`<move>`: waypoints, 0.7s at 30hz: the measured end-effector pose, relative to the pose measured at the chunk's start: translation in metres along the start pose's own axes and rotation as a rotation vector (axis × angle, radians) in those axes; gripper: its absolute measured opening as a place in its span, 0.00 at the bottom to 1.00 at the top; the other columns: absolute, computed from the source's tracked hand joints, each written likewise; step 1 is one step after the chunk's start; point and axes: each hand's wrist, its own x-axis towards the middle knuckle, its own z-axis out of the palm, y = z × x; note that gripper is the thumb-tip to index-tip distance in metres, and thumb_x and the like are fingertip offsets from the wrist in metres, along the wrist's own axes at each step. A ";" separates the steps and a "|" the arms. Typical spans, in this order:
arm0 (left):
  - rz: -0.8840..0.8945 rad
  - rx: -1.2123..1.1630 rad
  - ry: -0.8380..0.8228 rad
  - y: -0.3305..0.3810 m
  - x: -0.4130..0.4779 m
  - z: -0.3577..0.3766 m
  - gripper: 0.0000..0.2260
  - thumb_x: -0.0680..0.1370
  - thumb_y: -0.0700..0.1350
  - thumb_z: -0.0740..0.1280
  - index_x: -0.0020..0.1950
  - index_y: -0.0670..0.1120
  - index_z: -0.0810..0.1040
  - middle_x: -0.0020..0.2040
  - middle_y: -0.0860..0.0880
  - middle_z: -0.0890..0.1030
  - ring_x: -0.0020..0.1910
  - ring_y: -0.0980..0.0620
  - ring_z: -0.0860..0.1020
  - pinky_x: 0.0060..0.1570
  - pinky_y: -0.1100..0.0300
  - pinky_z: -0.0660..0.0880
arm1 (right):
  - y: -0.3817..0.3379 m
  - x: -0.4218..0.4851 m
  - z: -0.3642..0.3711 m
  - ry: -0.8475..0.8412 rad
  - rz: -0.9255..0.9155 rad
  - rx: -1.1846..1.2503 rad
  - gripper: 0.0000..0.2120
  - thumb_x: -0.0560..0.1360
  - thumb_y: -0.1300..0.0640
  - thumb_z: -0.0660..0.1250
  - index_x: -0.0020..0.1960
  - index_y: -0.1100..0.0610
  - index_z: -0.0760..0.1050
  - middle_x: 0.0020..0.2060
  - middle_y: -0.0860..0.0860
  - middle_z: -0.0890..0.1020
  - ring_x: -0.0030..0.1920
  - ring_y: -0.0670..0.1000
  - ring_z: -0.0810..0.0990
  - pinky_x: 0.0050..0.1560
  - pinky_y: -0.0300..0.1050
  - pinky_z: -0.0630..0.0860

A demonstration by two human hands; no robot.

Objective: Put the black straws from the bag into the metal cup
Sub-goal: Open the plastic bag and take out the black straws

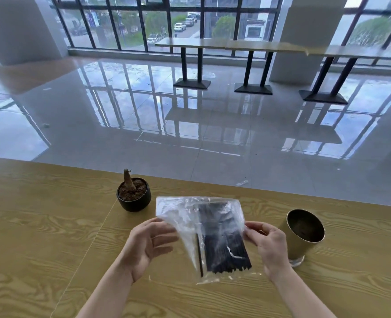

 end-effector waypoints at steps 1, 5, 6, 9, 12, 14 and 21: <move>-0.011 0.033 0.057 -0.001 0.001 0.001 0.16 0.68 0.43 0.78 0.53 0.41 0.82 0.48 0.38 0.86 0.45 0.41 0.85 0.42 0.51 0.82 | -0.003 -0.002 0.000 -0.010 -0.042 -0.001 0.07 0.72 0.70 0.74 0.47 0.61 0.85 0.40 0.57 0.88 0.42 0.57 0.88 0.47 0.46 0.85; 0.001 0.143 0.326 -0.013 0.009 -0.001 0.08 0.75 0.35 0.72 0.54 0.40 0.82 0.38 0.42 0.86 0.33 0.46 0.85 0.35 0.54 0.81 | -0.018 -0.003 0.002 -0.016 -0.042 0.130 0.07 0.72 0.73 0.73 0.47 0.64 0.85 0.40 0.60 0.88 0.41 0.58 0.88 0.41 0.40 0.84; 0.005 0.143 0.344 -0.015 0.009 -0.001 0.09 0.75 0.34 0.72 0.54 0.40 0.81 0.37 0.43 0.86 0.33 0.46 0.84 0.34 0.54 0.81 | -0.022 -0.003 0.003 -0.016 -0.023 0.178 0.07 0.72 0.73 0.72 0.47 0.65 0.85 0.42 0.60 0.88 0.42 0.59 0.88 0.41 0.40 0.84; 0.030 0.127 0.363 -0.015 0.007 0.003 0.10 0.74 0.31 0.70 0.55 0.39 0.80 0.41 0.42 0.87 0.36 0.44 0.86 0.34 0.55 0.81 | -0.035 -0.004 0.008 -0.107 0.033 0.318 0.10 0.71 0.71 0.74 0.51 0.64 0.84 0.50 0.61 0.87 0.48 0.59 0.87 0.46 0.44 0.85; 0.114 0.117 0.282 -0.004 0.006 0.014 0.11 0.76 0.33 0.69 0.57 0.40 0.79 0.49 0.42 0.87 0.44 0.41 0.86 0.35 0.55 0.79 | -0.042 -0.006 0.012 -0.265 0.221 0.408 0.26 0.69 0.62 0.79 0.64 0.59 0.74 0.54 0.61 0.85 0.50 0.58 0.85 0.46 0.46 0.84; 0.167 0.105 0.238 0.002 0.006 0.018 0.10 0.77 0.34 0.68 0.58 0.41 0.79 0.51 0.43 0.87 0.45 0.41 0.86 0.35 0.56 0.78 | -0.043 -0.010 0.013 -0.365 0.382 0.398 0.30 0.68 0.60 0.80 0.66 0.62 0.72 0.51 0.60 0.84 0.45 0.55 0.82 0.41 0.44 0.81; 0.122 0.108 0.291 0.007 0.000 0.007 0.12 0.78 0.33 0.68 0.60 0.43 0.76 0.52 0.40 0.86 0.42 0.40 0.86 0.37 0.52 0.79 | -0.043 -0.024 0.023 -0.423 0.262 0.293 0.17 0.70 0.69 0.75 0.58 0.62 0.81 0.54 0.62 0.86 0.51 0.63 0.86 0.50 0.57 0.83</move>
